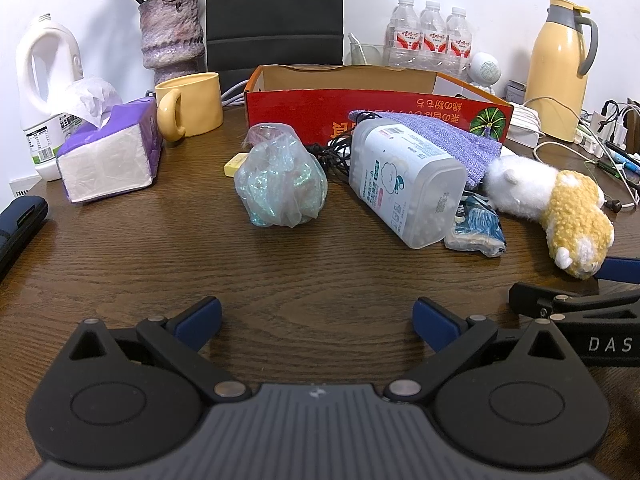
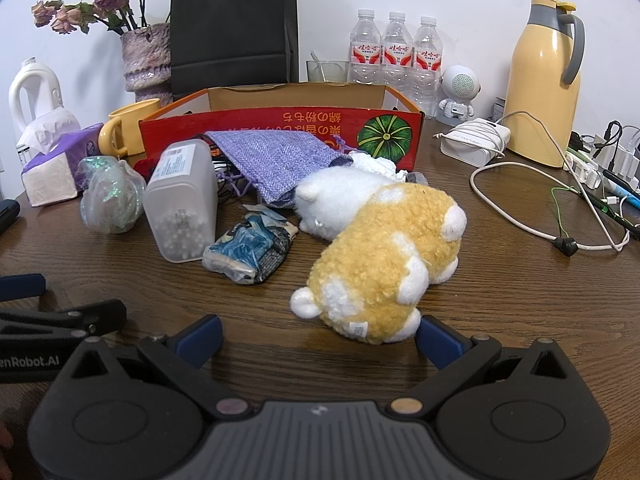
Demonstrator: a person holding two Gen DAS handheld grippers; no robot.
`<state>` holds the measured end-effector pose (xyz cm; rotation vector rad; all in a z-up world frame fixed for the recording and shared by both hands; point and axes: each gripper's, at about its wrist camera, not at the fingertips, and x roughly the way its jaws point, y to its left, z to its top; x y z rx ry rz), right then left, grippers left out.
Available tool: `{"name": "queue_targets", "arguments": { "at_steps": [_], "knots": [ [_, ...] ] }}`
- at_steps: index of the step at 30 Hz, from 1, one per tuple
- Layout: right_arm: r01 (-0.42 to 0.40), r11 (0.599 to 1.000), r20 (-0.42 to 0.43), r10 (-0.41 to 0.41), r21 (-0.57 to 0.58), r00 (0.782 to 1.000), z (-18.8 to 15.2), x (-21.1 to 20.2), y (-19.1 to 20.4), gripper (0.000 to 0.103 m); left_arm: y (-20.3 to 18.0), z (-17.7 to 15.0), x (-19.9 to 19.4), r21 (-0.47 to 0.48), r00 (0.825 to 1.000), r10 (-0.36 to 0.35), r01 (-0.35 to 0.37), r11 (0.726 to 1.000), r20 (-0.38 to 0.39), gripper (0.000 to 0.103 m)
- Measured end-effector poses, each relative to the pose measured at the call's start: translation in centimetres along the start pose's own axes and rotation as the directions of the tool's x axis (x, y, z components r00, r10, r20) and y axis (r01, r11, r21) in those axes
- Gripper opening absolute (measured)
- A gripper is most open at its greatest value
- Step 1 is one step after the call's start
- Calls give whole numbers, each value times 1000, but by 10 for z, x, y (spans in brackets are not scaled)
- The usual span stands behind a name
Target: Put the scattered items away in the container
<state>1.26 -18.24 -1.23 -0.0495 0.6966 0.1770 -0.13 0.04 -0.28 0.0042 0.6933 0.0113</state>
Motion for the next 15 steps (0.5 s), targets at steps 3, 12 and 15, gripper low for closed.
{"name": "queue_targets", "arguments": {
  "at_steps": [3,12,15],
  "knots": [
    [0,1000,0,0,0,1000,0,0,0,103,2,1,0,-1,1000,1,-1,1000,0,103],
    [0,1000,0,0,2,1000,1,2,1,103,2,2,1,-5,1000,6,-6,1000,1,103],
    [9,1000,-21,-9,0,1000,4,3,5,103,2,2,-3,4,1000,5,-5,1000,9,103]
  ]
}}
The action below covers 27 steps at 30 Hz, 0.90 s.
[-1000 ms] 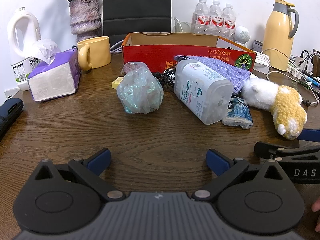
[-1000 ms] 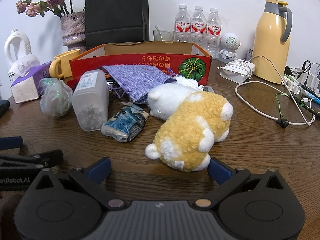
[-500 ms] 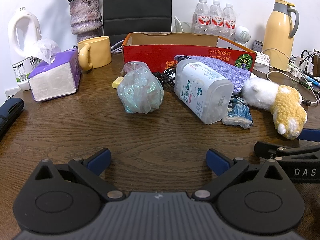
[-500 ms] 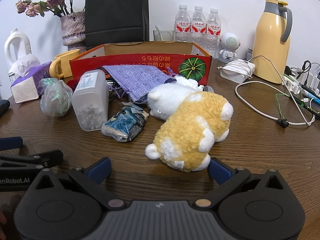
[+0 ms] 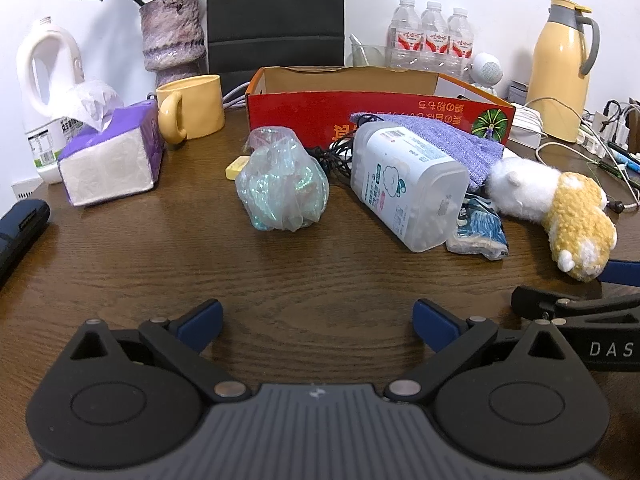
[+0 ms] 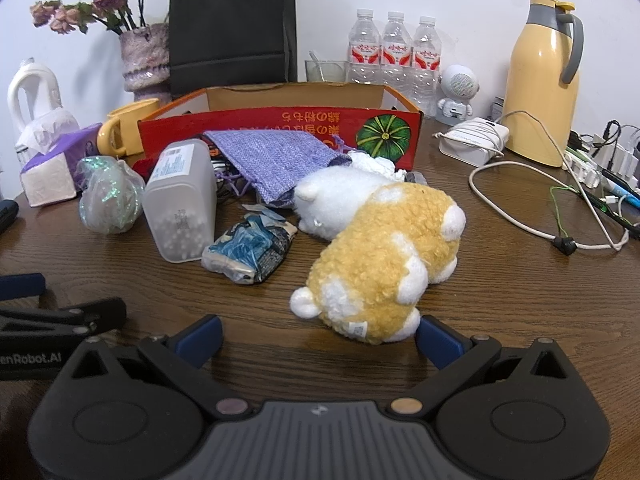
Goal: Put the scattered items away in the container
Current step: 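Grasp the plush toy with the right gripper while the left grasps the plastic bag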
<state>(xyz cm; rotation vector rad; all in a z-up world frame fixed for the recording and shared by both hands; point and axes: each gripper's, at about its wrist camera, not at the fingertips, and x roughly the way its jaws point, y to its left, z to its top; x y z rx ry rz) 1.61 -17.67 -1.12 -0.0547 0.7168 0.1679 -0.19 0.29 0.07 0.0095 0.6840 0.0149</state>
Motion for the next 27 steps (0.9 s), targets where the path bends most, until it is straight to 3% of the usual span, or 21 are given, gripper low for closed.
{"name": "queue_targets", "arguments": {
  "at_steps": [2,4,9,12,14,16,17,19,23,27],
  "knots": [
    [-20,1000,-34,20,-14,999,1,-8,1,97,8,2,-7,-28,999,12,-11,1000,47,103],
    [-71,998,12,71,-1,997,2,-22,2,88,19,9,-13,-30,996,25,-23,999,89,103],
    [-221,975,206,211,23,955,22,-58,-5,94,52,27,-10,-70,989,13,-3,998,146,103],
    [-257,966,212,257,-28,943,38,-61,-3,94,61,35,-9,-96,979,20,-1,995,201,103],
    [-199,978,201,208,-66,957,44,-52,-1,95,60,42,-8,-73,975,15,1,997,220,103],
    [-64,994,151,76,-84,986,51,-36,1,95,56,52,-2,-27,979,5,1,1000,206,103],
    [-35,996,140,46,-82,989,53,-31,-2,95,54,55,3,-12,982,18,-16,1000,187,103],
    [-34,999,116,38,-37,992,56,-22,-15,95,50,62,11,14,987,27,-29,999,156,103],
    [-46,999,67,45,17,997,50,-15,-30,95,48,67,24,14,989,-37,35,999,145,103],
    [-39,999,70,39,6,997,39,-25,-25,95,42,70,34,38,984,-64,59,998,166,87]
  ]
}}
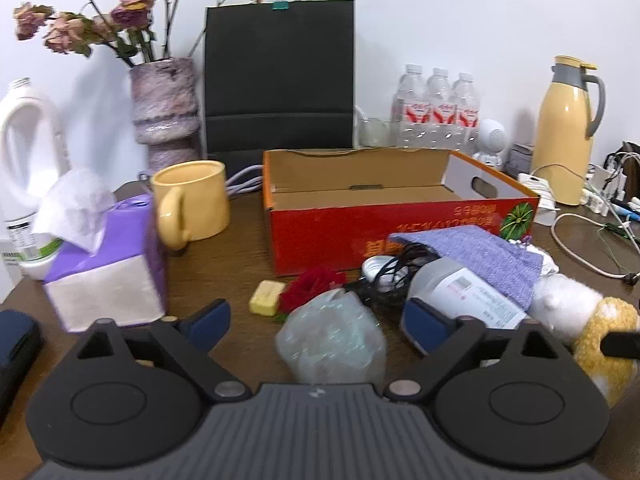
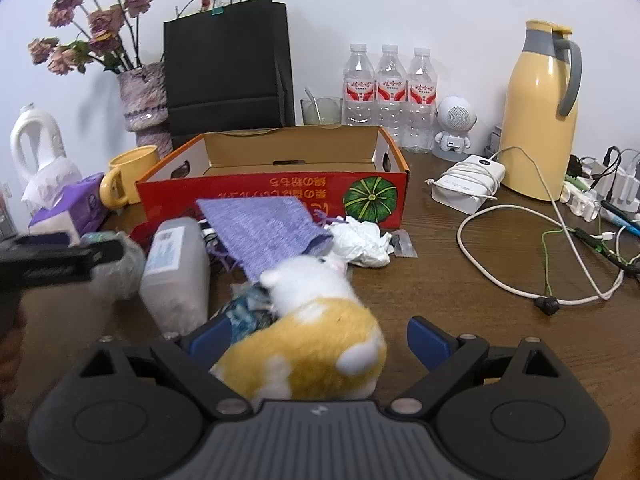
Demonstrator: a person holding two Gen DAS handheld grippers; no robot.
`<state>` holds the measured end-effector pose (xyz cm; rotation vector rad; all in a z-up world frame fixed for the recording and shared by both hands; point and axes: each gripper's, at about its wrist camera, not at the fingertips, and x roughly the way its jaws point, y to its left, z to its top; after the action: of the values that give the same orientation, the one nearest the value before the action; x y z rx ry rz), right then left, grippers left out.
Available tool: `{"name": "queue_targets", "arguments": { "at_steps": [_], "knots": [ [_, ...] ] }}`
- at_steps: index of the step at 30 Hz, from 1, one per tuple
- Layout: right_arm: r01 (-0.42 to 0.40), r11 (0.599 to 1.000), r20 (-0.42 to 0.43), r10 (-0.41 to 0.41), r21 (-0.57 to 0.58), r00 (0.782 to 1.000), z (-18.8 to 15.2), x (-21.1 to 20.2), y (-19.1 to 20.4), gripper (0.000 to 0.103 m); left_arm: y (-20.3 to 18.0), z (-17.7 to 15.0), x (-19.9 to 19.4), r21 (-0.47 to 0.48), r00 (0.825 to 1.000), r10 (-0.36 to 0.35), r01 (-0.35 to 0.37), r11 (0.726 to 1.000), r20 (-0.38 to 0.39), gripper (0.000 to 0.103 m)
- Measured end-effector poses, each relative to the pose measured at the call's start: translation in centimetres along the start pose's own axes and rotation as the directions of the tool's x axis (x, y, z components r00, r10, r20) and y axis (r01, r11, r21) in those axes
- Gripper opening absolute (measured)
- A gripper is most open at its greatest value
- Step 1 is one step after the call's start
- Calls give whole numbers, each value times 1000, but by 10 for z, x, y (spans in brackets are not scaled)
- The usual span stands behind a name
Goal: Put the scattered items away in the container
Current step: 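Grasp the plush toy with the right gripper while the left grasps the plastic bag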
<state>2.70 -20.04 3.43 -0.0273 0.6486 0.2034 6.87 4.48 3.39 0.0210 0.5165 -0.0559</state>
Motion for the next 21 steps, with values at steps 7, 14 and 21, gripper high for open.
{"name": "queue_targets", "arguments": {
  "at_steps": [7,14,21],
  "knots": [
    [35,995,-13,-37,-92,999,-17,-1,5,93,6,-2,8,-56,998,-51,49,997,-34,31],
    [133,991,12,-133,-31,991,-17,-27,-33,90,4,-23,-40,-48,995,-91,89,995,-45,24],
    [114,993,-30,-113,33,993,-20,-3,-25,90,-12,-38,-59,43,998,-63,64,997,-30,84]
  ]
}}
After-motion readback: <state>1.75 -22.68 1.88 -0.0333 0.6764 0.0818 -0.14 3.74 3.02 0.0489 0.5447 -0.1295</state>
